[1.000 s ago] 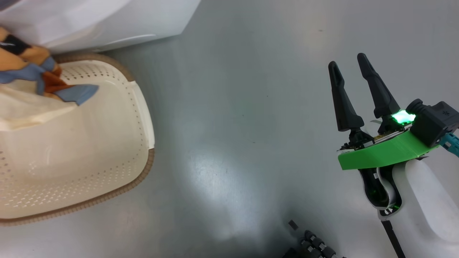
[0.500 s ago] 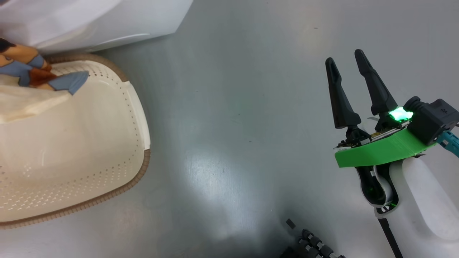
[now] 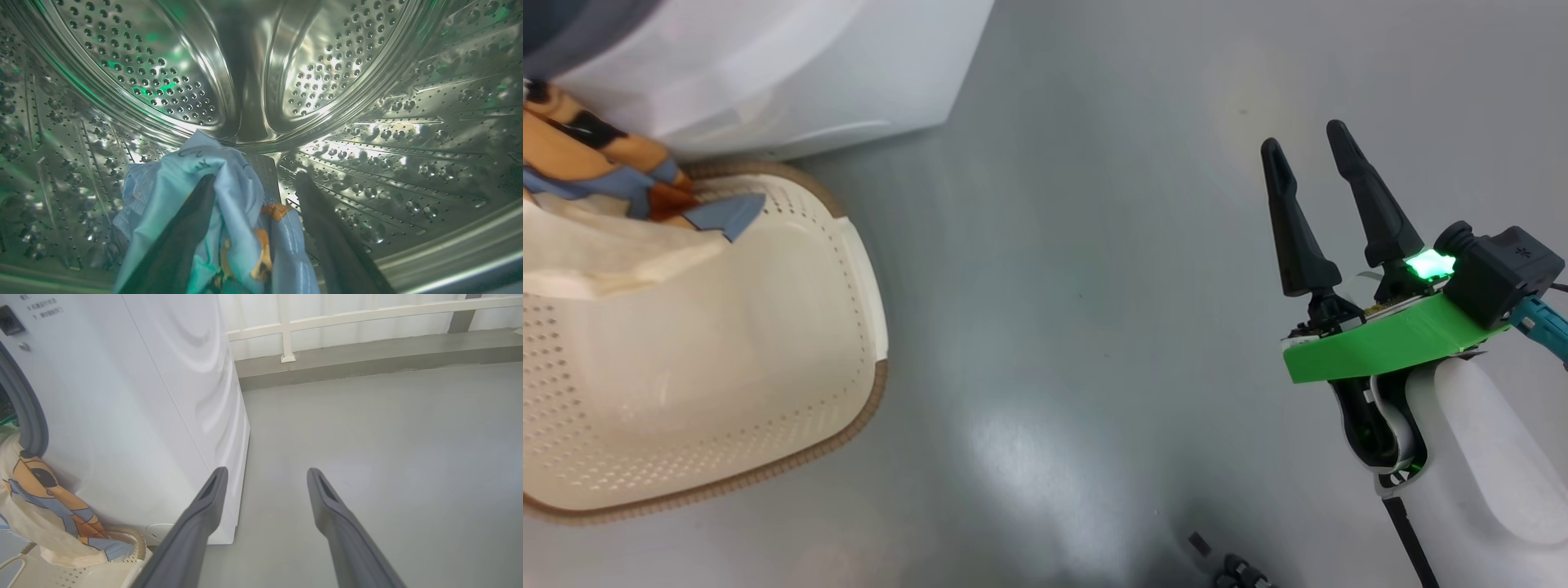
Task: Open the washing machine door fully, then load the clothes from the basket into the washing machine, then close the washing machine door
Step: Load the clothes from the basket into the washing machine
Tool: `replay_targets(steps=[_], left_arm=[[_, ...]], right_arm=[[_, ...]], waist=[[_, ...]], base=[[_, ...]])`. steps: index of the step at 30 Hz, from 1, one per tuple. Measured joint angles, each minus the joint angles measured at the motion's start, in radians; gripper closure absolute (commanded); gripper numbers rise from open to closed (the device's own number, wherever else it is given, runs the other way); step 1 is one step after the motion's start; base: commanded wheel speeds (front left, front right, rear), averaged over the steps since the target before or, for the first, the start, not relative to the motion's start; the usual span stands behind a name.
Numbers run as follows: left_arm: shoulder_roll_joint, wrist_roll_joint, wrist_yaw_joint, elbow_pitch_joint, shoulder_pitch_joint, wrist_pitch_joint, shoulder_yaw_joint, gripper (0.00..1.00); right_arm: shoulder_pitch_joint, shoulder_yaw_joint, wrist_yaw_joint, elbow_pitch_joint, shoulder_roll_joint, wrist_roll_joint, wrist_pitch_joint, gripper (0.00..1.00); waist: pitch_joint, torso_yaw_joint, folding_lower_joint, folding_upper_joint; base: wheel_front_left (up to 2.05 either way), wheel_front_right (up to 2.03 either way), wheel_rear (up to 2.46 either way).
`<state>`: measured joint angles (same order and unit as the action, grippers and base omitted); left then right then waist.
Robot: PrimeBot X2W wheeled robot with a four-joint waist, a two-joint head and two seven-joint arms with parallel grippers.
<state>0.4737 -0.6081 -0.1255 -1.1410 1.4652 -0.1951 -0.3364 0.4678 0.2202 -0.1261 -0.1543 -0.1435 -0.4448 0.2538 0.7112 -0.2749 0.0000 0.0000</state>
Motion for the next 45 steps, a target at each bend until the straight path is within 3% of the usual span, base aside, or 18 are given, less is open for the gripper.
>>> replay_targets(steps=[11, 16, 28, 45], left_arm=[[0.005, -0.113, 0.000, 0.086, -0.240, -0.056, -0.076, 0.00], [-0.003, -0.128, 0.000, 0.212, -0.407, -0.060, -0.033, 0.00], [-0.126, -0.001, 0.000, 0.450, -0.742, -0.060, 0.137, 0.00], [-0.280, 0.145, 0.000, 0.707, -1.110, -0.060, 0.277, 0.00]], right_arm=[[-0.008, 0.005, 0.000, -0.030, -0.013, -0.007, 0.000, 0.00], [-0.022, 0.006, 0.000, -0.045, -0.031, -0.021, 0.000, 0.00], [-0.094, 0.013, 0.000, -0.080, -0.084, -0.042, 0.000, 0.00], [-0.181, 0.032, 0.000, -0.101, -0.115, -0.057, 0.000, 0.00]], waist=[[-0.130, 0.027, 0.0000, 0.0000], [-0.214, 0.051, 0.0000, 0.0000], [-0.372, 0.132, 0.0000, 0.0000], [-0.548, 0.235, 0.0000, 0.0000]], base=[[0.00, 0.00, 0.00], [0.00, 0.00, 0.00], [0.00, 0.00, 0.00], [0.00, 0.00, 0.00]])
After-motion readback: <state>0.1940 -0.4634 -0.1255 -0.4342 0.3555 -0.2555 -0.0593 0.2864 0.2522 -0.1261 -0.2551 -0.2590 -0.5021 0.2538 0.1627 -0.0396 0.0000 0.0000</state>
